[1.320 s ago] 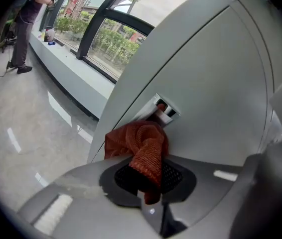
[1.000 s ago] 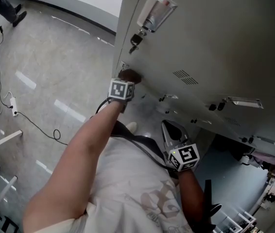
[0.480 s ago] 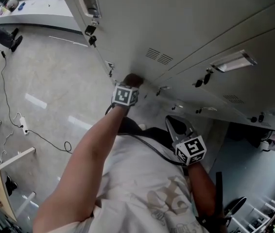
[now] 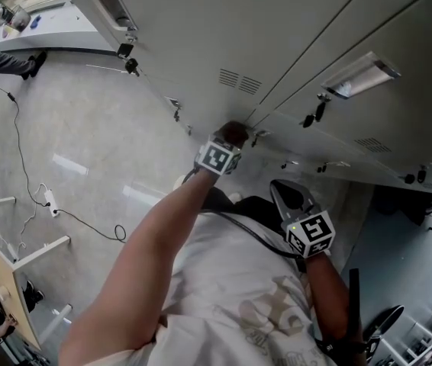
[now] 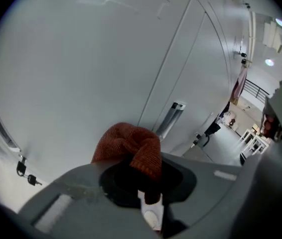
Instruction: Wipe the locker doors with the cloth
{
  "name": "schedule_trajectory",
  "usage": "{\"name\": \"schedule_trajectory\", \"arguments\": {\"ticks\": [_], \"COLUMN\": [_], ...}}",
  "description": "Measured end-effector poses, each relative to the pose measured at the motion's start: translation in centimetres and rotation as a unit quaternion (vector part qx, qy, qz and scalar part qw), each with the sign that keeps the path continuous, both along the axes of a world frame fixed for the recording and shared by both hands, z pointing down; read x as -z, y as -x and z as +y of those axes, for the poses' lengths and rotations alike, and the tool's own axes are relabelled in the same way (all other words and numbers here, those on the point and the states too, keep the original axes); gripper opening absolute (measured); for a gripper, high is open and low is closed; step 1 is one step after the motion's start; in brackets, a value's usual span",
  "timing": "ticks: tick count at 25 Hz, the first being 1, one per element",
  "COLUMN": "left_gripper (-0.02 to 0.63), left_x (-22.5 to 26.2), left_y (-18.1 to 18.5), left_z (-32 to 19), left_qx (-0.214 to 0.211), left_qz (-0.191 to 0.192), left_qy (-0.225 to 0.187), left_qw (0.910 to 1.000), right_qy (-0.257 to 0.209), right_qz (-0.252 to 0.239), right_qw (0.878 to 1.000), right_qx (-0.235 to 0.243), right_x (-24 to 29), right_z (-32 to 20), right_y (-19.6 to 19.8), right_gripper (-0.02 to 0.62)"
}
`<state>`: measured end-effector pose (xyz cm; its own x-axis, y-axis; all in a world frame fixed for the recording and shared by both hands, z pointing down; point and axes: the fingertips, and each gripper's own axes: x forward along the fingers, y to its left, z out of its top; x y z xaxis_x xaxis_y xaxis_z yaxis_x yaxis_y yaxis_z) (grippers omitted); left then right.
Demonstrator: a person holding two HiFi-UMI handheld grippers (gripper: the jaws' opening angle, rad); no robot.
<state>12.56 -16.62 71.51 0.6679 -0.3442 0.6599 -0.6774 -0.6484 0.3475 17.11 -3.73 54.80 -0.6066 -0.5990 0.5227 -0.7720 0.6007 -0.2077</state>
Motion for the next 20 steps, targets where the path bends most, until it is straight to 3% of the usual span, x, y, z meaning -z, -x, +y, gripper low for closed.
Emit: {"name": "schedule_trajectory", "arguments": {"ticks": [3,6,11,16,20], "left_gripper": [0.046,0.046,0.046,0.046,0.046], "left_x": [-1.4,-0.3,1.2,0.5,1.0], "left_y": [0.5,1.1,5.0,4.9,6.4], "left_z": [0.8,-0.3,-1.5,-1.9,-2.1], "left_qx": [-0.025,-0.015,0.024,0.002,0.014], "left_qz": [-0.032,-0.005,-0.043,-0.042,-0.040], "left_qy": [0.006,0.006,-0.020,-0.011,-0.010], "left_qw": [0.9992,0.9999,0.9986,0.9991,0.9991], "right_qy": [0.000,-0.001,0.000,-0.013,-0.018], "right_qz": [0.000,0.003,0.035,0.052,0.044], "right_qw": [1.000,1.000,0.999,0.998,0.998], "right_qx": [-0.013,-0.028,0.027,0.039,0.049], "right_x": [-0.6,-1.3,-2.4,-1.7,-1.3], "right_z": [-0.1,-0.9,-2.3,-2.9,-2.7], "right_y": [0.0,1.0,3.6,5.2,6.9], "right_gripper": [0.008,0.008,0.008,0.008,0.008]}}
